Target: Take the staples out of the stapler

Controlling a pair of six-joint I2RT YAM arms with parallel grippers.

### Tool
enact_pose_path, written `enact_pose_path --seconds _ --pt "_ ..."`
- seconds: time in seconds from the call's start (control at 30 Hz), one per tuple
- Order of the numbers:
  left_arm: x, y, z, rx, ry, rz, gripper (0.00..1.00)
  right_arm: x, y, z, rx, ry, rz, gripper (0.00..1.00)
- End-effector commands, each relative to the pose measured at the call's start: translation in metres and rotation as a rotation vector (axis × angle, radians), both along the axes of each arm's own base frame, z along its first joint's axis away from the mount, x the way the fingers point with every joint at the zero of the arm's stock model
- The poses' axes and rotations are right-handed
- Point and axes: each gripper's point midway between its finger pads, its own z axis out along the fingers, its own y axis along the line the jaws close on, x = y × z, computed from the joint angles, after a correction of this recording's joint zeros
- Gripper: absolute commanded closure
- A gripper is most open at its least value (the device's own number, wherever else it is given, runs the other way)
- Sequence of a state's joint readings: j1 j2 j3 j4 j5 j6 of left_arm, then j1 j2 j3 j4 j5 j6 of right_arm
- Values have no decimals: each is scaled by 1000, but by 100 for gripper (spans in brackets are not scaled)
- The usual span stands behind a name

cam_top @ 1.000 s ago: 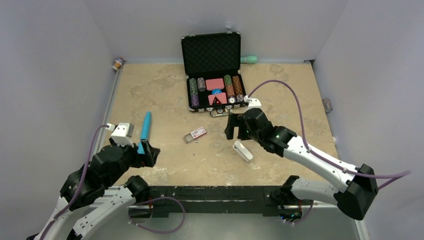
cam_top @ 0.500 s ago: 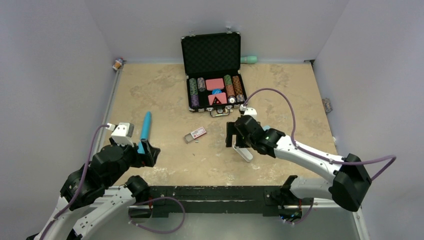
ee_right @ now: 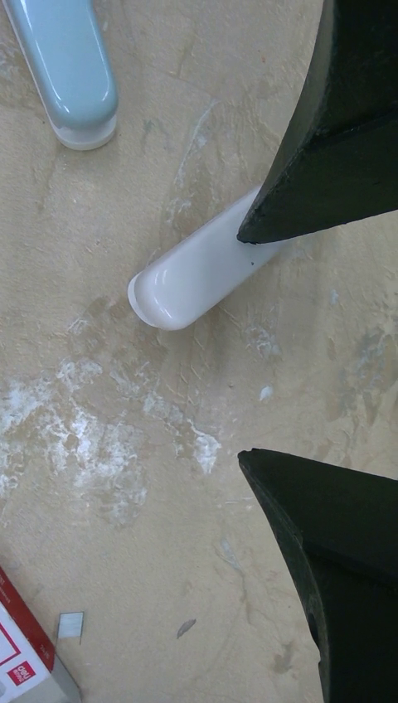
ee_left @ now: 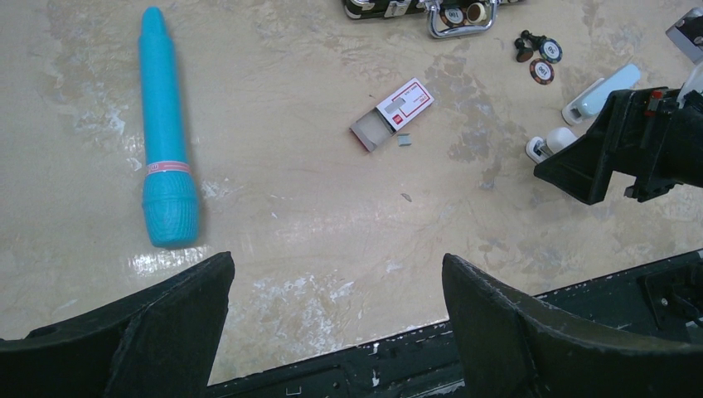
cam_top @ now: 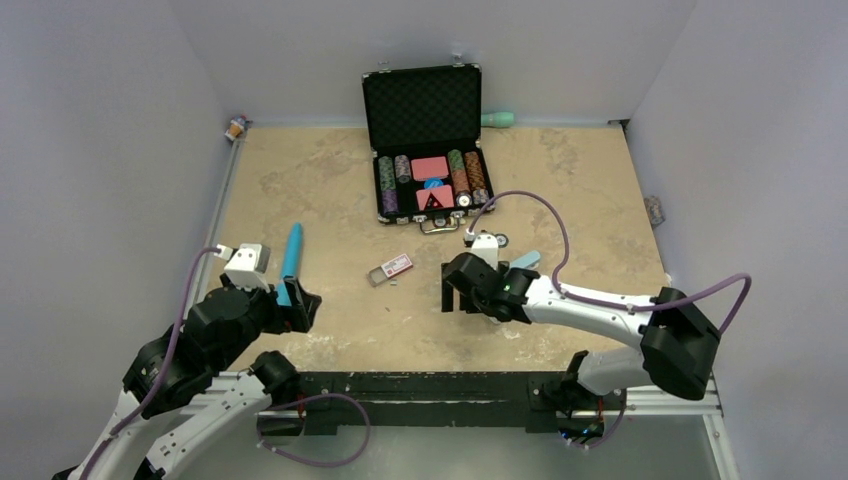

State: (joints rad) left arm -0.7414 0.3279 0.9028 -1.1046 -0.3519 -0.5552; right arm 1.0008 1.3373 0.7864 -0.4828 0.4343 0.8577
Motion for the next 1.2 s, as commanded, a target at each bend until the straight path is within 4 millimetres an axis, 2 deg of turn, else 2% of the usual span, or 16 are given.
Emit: enact_pose_path --seconds 0.0,0.1,0.17,0.33,0.57,0.83,1.17 --pt "7 -3 6 6 -31 -4 2 -10 0 10 13 18 -41 4" --pt "7 -3 6 5 -32 -5 2 -7 -6 28 31 -15 -78 4" --pt "7 -3 6 4 -33 -5 1 -7 -10 29 37 -27 -100 3" --pt "7 -3 7 3 -35 -3 2 -7 -24 5 -34 -1 -189 1" --pt "7 -3 7 2 -34 -2 1 -4 -23 -14 -69 19 -244 2" --pt "7 -2 7 2 -35 0 1 -1 -25 -13 -77 9 -260 5" --pt "7 -3 7 3 -33 -3 2 -10 -15 -33 -106 73 -175 13"
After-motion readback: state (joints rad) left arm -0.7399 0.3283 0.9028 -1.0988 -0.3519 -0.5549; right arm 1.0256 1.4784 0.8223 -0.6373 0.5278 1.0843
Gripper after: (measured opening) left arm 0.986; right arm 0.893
